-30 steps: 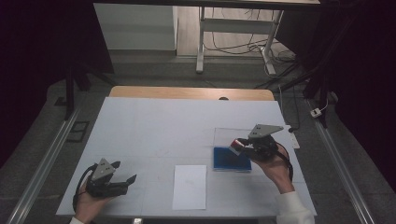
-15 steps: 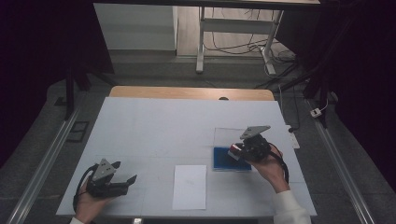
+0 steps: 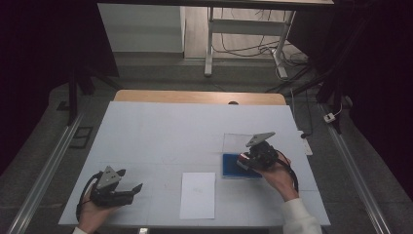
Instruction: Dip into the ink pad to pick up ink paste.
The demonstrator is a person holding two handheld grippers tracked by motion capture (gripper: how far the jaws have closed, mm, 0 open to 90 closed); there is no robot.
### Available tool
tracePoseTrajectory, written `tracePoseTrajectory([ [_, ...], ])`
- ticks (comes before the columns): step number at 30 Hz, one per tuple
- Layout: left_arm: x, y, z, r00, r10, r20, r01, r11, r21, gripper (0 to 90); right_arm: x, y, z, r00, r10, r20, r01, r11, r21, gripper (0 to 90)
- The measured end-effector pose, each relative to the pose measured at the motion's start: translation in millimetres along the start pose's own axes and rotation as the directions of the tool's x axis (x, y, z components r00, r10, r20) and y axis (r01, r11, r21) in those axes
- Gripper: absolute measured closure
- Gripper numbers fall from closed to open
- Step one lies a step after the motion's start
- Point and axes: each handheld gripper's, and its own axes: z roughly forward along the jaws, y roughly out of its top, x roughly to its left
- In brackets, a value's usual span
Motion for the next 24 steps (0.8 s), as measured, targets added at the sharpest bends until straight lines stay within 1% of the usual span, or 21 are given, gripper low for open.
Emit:
tracePoseTrajectory([
  [6,-0.3,0.0,-0.4,1.0000,0.002,-0.003,-0.002,1.0000,-0.001,19.3,-0.3,-1.1,0.3,1.0000,0.002,0.003,-0.002,1.000,0.006,70.1],
  [9,-0.5,-0.1,-0.4,1.0000,0.000,-0.003,0.000,1.0000,0.000,19.3,-0.9,-1.4,0.3,1.0000,0.004,-0.004,-0.004,1.000,0.006,70.2],
  [10,-0.5,-0.2,-0.4,1.0000,0.001,-0.003,-0.001,1.0000,0.000,19.3,-0.3,-0.9,0.4,1.0000,0.000,0.003,0.000,1.000,0.011,70.2],
  [17,0.0,-0.4,-0.4,0.9999,-0.007,0.008,0.007,1.0000,0.005,19.1,0.6,-0.3,1.0,1.0000,-0.004,0.006,0.004,1.000,0.015,70.3],
  [19,0.0,-0.6,-0.5,0.9999,-0.007,0.007,0.007,1.0000,0.005,19.0,1.1,0.7,1.5,0.9998,-0.016,0.011,0.015,1.000,0.027,70.3],
  [21,0.0,-0.9,-1.1,1.0000,-0.008,0.003,0.008,1.0000,0.004,19.0,2.9,1.7,3.2,0.9997,-0.014,0.018,0.013,0.999,0.047,70.4],
  [24,0.5,-1.2,-1.9,0.9999,-0.012,0.001,0.012,0.9999,0.003,19.0,1.5,1.2,4.1,0.9999,-0.002,0.011,0.001,0.999,0.048,70.5],
])
